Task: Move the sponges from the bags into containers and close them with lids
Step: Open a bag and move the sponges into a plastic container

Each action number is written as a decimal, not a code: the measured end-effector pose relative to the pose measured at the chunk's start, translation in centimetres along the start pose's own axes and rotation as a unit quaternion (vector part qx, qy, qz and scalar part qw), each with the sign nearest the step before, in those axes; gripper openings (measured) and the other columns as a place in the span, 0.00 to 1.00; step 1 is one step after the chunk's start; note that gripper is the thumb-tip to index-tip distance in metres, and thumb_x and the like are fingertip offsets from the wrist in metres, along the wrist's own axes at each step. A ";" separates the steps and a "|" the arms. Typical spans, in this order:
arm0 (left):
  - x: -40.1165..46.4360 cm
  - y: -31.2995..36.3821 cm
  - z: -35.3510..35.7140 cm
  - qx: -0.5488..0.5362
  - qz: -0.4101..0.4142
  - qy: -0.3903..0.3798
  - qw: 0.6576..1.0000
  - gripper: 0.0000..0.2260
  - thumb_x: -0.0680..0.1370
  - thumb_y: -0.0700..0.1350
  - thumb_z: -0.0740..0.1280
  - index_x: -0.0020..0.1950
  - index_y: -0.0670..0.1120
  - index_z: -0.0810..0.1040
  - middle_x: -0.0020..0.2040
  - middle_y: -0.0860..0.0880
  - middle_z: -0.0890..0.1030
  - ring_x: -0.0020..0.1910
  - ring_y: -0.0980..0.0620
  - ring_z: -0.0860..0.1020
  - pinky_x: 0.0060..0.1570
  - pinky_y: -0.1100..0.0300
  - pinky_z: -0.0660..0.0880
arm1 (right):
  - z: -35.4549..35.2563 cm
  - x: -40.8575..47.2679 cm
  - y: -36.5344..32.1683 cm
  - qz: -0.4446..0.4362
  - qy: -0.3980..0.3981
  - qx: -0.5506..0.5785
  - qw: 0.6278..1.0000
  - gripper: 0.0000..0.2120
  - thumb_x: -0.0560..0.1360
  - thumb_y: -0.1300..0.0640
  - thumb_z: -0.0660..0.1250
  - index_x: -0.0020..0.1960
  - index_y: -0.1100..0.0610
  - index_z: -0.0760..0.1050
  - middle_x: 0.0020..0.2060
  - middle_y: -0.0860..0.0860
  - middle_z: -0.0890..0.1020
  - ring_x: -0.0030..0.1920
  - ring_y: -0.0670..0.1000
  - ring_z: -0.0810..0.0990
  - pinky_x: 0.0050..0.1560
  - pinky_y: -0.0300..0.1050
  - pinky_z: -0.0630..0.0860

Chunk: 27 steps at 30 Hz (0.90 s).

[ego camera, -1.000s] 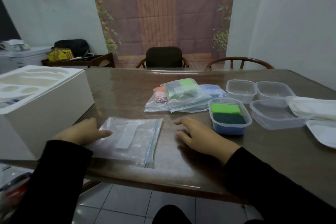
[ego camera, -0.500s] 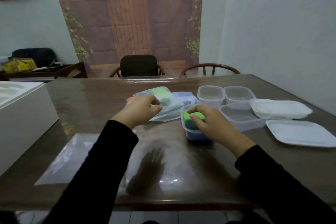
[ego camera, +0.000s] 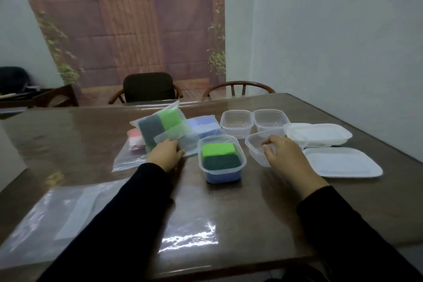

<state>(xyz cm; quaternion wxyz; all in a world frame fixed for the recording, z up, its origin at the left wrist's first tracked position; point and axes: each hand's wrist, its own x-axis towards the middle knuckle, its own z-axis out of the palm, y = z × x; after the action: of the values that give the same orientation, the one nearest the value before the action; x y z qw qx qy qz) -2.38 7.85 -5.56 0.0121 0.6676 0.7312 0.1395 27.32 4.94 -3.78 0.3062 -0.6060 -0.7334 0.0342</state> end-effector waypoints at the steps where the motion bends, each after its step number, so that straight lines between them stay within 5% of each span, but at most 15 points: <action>1: 0.2 -0.2 -0.1 -0.011 -0.003 -0.010 1.000 0.12 0.77 0.49 0.64 0.53 0.42 0.77 0.57 0.40 0.78 0.55 0.42 0.77 0.56 0.53 0.73 | 0.1 0.0 0.0 0.001 -0.001 0.004 1.000 0.11 0.77 0.59 0.61 0.55 0.59 0.79 0.54 0.56 0.81 0.54 0.56 0.77 0.59 0.48 0.71; 13: 0.5 -0.6 -1.8 0.000 0.013 -0.080 0.997 0.08 0.76 0.41 0.64 0.53 0.41 0.77 0.53 0.42 0.79 0.54 0.42 0.77 0.55 0.55 0.72 | 0.3 -0.3 -0.3 0.002 -0.011 0.031 0.999 0.12 0.77 0.57 0.60 0.54 0.57 0.79 0.54 0.54 0.81 0.54 0.54 0.76 0.58 0.49 0.73; 21: 0.1 -0.7 -2.7 -0.039 0.007 -0.088 0.995 0.08 0.75 0.44 0.66 0.37 0.46 0.71 0.40 0.46 0.76 0.40 0.49 0.73 0.43 0.61 0.66 | 0.3 -0.4 -0.3 -0.006 0.006 0.045 0.999 0.11 0.77 0.60 0.60 0.55 0.59 0.79 0.54 0.56 0.80 0.55 0.55 0.76 0.59 0.49 0.72; 27: -0.7 -0.8 -2.4 -0.024 0.028 -0.079 0.996 0.03 0.75 0.42 0.65 0.46 0.44 0.72 0.47 0.45 0.77 0.45 0.50 0.73 0.47 0.62 0.68 | 0.3 -0.6 -0.5 -0.012 0.007 0.054 0.998 0.11 0.76 0.60 0.60 0.54 0.59 0.79 0.54 0.56 0.80 0.54 0.54 0.76 0.59 0.49 0.72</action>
<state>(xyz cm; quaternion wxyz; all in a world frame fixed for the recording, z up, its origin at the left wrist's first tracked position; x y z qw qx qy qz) -3.58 6.69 -3.59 0.0819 0.6960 0.7056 0.1047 26.83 4.40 -4.05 0.3438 -0.5802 -0.7354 0.0660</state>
